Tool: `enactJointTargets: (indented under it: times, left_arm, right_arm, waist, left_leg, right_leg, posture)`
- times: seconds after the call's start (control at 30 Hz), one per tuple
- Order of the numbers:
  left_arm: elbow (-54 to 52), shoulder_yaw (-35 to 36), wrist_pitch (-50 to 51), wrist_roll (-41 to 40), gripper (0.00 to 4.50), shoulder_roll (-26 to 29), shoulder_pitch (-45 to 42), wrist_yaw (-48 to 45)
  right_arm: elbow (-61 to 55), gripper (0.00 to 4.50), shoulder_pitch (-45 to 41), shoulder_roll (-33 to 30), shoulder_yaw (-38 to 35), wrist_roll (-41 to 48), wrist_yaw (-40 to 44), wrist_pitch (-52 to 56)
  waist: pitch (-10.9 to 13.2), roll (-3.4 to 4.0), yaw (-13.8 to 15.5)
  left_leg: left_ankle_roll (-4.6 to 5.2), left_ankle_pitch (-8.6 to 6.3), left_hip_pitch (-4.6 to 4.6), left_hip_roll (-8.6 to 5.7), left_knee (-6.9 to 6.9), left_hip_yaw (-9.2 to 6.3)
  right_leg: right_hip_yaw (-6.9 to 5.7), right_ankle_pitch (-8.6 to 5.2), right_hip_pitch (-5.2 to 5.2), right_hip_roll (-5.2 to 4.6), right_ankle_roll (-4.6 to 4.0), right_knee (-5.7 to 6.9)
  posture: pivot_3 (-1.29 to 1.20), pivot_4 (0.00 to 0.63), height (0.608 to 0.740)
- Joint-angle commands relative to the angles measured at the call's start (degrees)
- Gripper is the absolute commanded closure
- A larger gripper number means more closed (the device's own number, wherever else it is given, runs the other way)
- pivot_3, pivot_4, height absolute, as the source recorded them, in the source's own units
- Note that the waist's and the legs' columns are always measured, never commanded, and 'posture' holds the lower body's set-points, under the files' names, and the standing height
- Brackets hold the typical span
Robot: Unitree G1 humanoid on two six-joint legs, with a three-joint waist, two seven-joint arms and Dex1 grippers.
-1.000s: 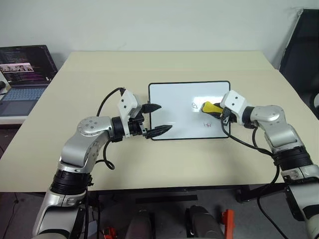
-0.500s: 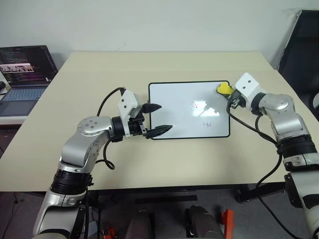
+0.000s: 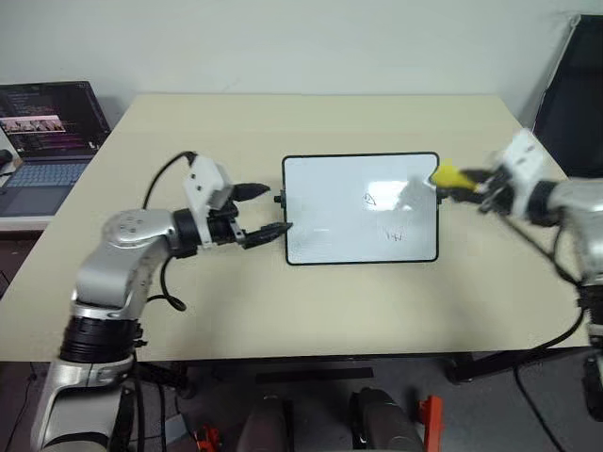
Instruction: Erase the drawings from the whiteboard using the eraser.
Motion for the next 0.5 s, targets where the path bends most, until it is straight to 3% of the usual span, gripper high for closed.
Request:
enactJointTargets:
  times: [0.03,0.2,0.5]
  left_arm:
    - [-2.09,3.28,-0.46,-2.15,0.00,2.01,0.39,-1.93]
    - [-1.82,2.80,-0.44,-1.93,0.00,3.31,1.37,-3.22]
    - [-2.27,1.70,0.07,-1.82,0.00,2.19,0.89,-2.89]
  right_arm:
    - [-4.14,3.40,4.85,-4.53,-4.87,4.60,5.07,0.97]
    - [-2.89,3.40,11.95,-8.12,-5.11,3.21,5.51,-1.04]
    - [-2.59,3.41,11.28,-7.17,-4.69,4.12,2.26,-0.30]
  waist:
    - [-0.02,-0.04,0.10]
    - [-0.01,-0.03,0.43]
    - [0.01,0.00,-0.10]
  left_leg:
    - [0.00,-0.10,0.01,0.02,-0.02,-0.03]
    - [0.03,-0.35,-0.03,0.00,0.01,0.05]
    - [0.03,-0.35,0.03,0.01,0.12,0.08]
  right_leg:
    - [-0.04,-0.11,0.02,0.00,-0.03,0.01]
    - [-0.01,-0.27,0.02,-0.06,0.01,-0.09]
    - [0.04,-0.29,0.02,-0.01,0.02,0.05]
  posture:
    - [0.00,0.150,0.740]
    - [0.00,0.150,0.740]
    - [0.00,0.150,0.740]
